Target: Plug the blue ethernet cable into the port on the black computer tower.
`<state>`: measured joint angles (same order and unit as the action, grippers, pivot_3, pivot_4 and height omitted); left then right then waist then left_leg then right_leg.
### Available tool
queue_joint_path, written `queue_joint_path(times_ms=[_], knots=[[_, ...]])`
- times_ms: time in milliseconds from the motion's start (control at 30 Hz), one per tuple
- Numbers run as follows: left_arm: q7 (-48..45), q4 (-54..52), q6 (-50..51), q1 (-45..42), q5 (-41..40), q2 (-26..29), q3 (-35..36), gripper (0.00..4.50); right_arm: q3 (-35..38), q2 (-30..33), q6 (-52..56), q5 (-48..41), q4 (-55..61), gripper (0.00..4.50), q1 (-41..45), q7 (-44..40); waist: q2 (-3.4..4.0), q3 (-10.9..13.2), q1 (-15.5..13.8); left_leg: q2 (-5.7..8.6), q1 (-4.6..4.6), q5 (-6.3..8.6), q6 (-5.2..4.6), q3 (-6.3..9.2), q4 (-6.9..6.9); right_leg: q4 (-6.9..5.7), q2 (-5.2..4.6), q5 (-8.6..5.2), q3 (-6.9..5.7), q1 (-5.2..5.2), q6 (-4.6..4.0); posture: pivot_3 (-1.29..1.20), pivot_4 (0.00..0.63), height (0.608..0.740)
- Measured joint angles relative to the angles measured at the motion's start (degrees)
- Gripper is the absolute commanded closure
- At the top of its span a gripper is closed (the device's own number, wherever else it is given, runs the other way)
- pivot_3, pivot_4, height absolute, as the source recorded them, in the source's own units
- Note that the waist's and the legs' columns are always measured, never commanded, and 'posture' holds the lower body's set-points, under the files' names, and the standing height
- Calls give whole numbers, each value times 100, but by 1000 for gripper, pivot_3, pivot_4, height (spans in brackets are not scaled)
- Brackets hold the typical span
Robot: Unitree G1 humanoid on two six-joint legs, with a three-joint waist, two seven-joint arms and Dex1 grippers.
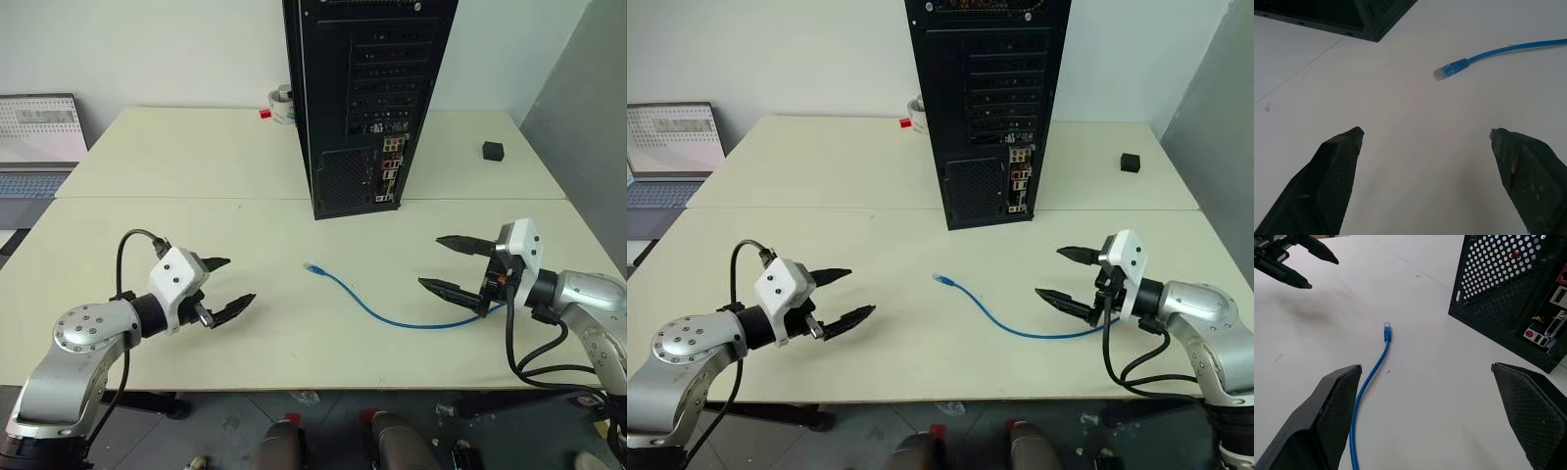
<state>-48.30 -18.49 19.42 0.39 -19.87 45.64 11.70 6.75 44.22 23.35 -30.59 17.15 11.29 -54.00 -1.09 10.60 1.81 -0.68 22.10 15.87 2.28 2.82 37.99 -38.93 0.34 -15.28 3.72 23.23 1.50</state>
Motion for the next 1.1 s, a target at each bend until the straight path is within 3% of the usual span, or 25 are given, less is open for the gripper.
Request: queue_joint_path(times_ms=[500, 833, 1100], knots=[[-4, -9, -742, 233, 489, -84, -203, 90, -105, -46, 47, 135, -13, 0, 100, 64, 0, 0, 6, -1, -2, 0, 0, -1, 0, 0, 1, 0, 3, 0, 0, 0, 150, 740], [11, 107, -653, -35, 705, -101, -513, 90, -1726, -1523, 117, 1151, -790, 0, 891, 796, -1, 0, 10, -3, -2, 0, 0, 0, 1, -2, 6, 1, 4, 3, -1, 0, 150, 740], [-374, 490, -621, -81, 330, -27, -444, 90, -2230, -2788, -582, 1929, -2536, 0, 1773, 1182, 0, 0, 23, -7, -3, 0, 0, 1, -1, -5, 8, 2, 2, 8, -4, 0, 150, 740]])
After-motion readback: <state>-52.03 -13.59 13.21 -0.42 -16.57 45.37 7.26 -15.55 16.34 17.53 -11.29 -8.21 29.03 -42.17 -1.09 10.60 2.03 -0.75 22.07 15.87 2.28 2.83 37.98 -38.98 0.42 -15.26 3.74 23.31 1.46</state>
